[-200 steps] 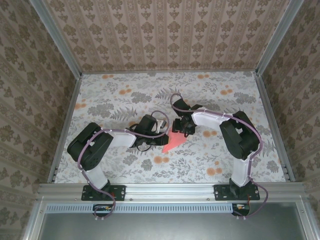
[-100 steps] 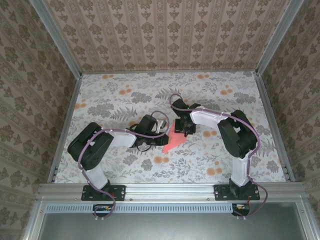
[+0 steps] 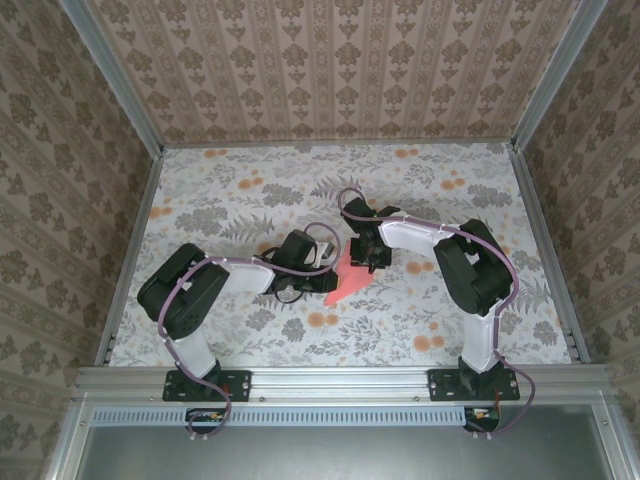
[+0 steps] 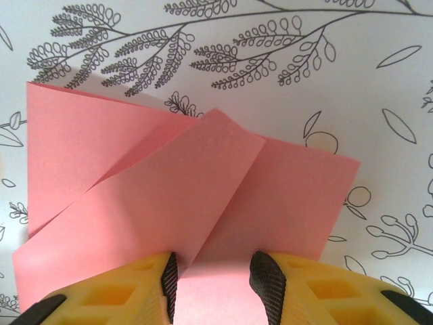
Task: Fold a paper plane with a square sheet of paper (pick it up from the middle)
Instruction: Fourth fold the wing at the center of the table.
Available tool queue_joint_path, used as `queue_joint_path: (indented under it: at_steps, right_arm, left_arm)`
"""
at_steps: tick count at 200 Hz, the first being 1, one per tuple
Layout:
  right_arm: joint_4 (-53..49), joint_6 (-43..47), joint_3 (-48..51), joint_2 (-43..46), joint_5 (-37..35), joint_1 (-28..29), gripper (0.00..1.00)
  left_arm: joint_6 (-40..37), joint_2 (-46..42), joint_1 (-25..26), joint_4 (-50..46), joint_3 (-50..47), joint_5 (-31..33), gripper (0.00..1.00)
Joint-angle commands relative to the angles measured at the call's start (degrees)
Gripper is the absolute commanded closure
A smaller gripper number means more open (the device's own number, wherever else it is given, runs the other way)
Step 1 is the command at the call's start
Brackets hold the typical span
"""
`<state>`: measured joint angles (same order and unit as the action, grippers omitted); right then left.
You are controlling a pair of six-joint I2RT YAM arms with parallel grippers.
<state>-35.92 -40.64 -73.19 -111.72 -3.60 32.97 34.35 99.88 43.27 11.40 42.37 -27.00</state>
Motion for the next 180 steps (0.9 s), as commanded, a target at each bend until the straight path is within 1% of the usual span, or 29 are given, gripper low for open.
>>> queue_joint_path:
  at_steps: [1, 26, 50, 77, 98, 107, 115, 133, 144, 153, 169, 180]
  right_arm:
    - [-2.5, 0.2, 3.0, -5.2, -1.9, -0.1, 0.59]
    - [-2.0, 0.6, 2.8, -2.7, -0.2, -0.3, 0.59]
    - [-0.7, 1.8, 2.9, 2.8, 3.3, -1.2, 0.58]
    - [4.7, 3.9, 5.2, 10.5, 10.9, -2.2, 0.57]
    - [9.9, 5.3, 7.6, 12.7, 19.2, -2.1, 0.56]
    - [13.0, 5.2, 9.2, 12.7, 22.7, -2.0, 0.62]
    - [14.8, 5.1, 10.1, 12.4, 24.3, -1.8, 0.68]
    - [16.6, 4.5, 10.7, 10.8, 25.7, -1.7, 0.83]
    - [18.0, 4.0, 11.2, 9.8, 26.5, -1.7, 0.89]
    - [18.8, 3.7, 11.4, 9.0, 27.0, -1.6, 0.94]
    - [19.9, 3.4, 11.8, 8.0, 27.5, -1.7, 0.99]
    - [20.3, 3.3, 12.3, 7.4, 27.6, -1.7, 1.00]
  left_arm:
    - [-2.2, 1.8, 0.7, -6.0, 1.4, 0.5, 1.00]
    - [-3.0, 2.1, 0.7, -8.5, 2.2, 1.1, 1.00]
    - [-3.7, 2.3, 0.9, -10.6, 2.6, 1.7, 1.00]
    - [-4.1, 2.8, 1.0, -11.7, 2.7, 2.1, 1.00]
    - [-4.1, 3.3, 1.1, -12.0, 3.0, 2.1, 1.00]
    - [-4.2, 3.4, 1.2, -12.1, 3.1, 2.2, 1.00]
    - [-4.2, 3.4, 1.2, -12.2, 3.1, 2.4, 1.00]
    - [-4.3, 3.5, 1.1, -12.3, 3.2, 2.4, 1.00]
    - [-4.3, 3.5, 1.3, -12.4, 3.2, 2.4, 1.00]
    - [-4.3, 3.6, 1.3, -12.6, 3.3, 2.4, 1.00]
    - [-4.2, 3.7, 1.3, -12.7, 3.3, 2.4, 1.00]
    - [-4.2, 3.7, 1.3, -12.7, 3.2, 2.4, 1.00]
